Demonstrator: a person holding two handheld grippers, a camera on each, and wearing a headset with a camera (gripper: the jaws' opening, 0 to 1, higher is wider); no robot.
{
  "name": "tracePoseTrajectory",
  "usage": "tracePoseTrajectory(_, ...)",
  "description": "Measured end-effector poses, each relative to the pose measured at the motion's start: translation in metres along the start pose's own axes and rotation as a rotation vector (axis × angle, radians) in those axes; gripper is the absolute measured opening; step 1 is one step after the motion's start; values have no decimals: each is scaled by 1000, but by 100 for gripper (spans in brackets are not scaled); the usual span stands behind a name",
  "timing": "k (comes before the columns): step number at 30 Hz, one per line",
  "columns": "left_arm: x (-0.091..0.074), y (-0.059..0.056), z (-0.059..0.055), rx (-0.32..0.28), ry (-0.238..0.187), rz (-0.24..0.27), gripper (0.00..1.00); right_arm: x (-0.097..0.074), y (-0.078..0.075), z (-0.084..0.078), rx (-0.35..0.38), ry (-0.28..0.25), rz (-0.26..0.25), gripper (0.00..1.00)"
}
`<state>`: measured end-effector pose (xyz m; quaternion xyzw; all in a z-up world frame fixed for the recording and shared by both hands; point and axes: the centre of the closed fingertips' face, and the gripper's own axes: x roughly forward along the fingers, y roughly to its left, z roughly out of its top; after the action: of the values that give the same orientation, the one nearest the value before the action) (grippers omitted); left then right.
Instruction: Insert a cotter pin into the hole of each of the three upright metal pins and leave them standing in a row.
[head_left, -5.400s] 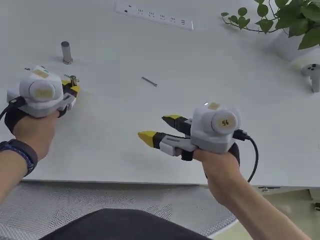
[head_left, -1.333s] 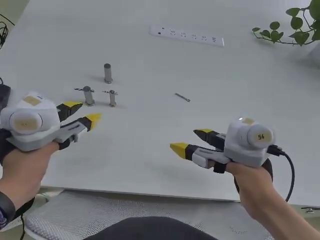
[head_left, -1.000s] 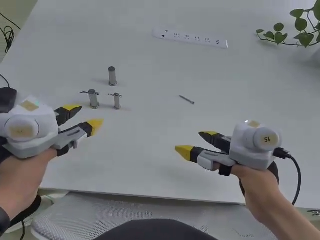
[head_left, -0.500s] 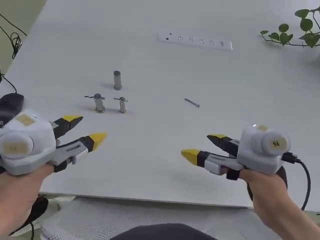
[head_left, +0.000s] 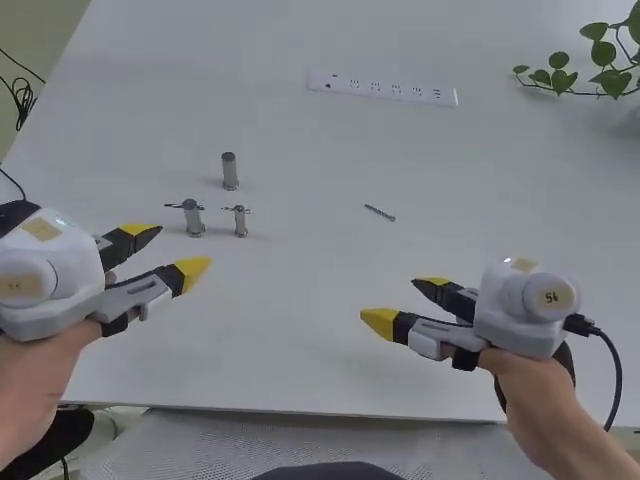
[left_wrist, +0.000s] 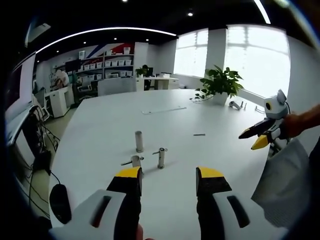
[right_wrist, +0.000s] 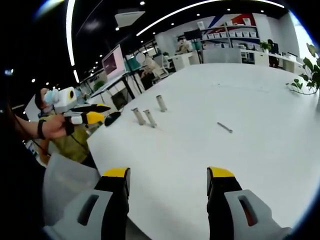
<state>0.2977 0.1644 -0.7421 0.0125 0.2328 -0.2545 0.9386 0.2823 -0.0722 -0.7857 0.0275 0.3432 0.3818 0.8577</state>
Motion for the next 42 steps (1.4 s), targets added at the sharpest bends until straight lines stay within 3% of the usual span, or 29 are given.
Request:
tracePoseTrajectory(4, 2, 3, 1, 3, 2, 3, 42, 0, 0, -1, 4, 1, -3, 64)
tracePoseTrajectory(14, 13, 15, 18, 18, -15, 0, 42, -4, -3, 0, 11, -6, -12, 64)
tracePoseTrajectory(42, 56, 53, 52, 88, 21, -30, 39, -2, -2, -2, 33, -5, -12, 63)
